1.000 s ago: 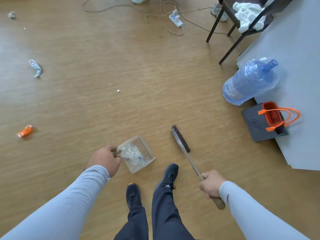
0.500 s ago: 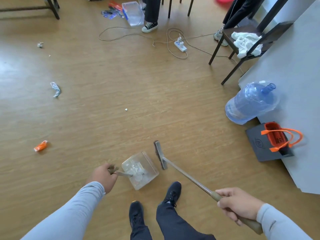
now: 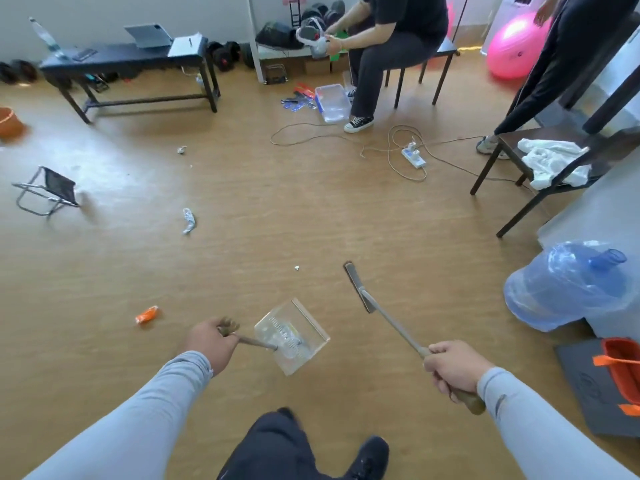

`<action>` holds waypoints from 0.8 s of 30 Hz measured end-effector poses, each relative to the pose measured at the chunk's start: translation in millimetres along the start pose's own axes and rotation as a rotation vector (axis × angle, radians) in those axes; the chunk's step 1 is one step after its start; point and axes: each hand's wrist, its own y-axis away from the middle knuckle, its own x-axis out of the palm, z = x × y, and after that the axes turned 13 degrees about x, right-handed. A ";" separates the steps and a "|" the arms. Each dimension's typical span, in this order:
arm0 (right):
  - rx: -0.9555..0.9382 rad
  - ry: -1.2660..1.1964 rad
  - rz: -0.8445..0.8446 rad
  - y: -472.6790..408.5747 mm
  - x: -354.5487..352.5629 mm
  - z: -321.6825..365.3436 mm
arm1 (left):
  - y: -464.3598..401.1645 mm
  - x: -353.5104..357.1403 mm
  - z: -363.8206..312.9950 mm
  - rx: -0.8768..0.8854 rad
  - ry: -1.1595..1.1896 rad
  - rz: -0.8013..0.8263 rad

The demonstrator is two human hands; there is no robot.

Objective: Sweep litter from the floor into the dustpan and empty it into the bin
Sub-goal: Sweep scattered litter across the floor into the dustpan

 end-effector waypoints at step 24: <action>0.086 0.151 -0.109 -77.4 51.1 303.0 | -255.0 -50.4 20.1 -0.119 0.158 0.037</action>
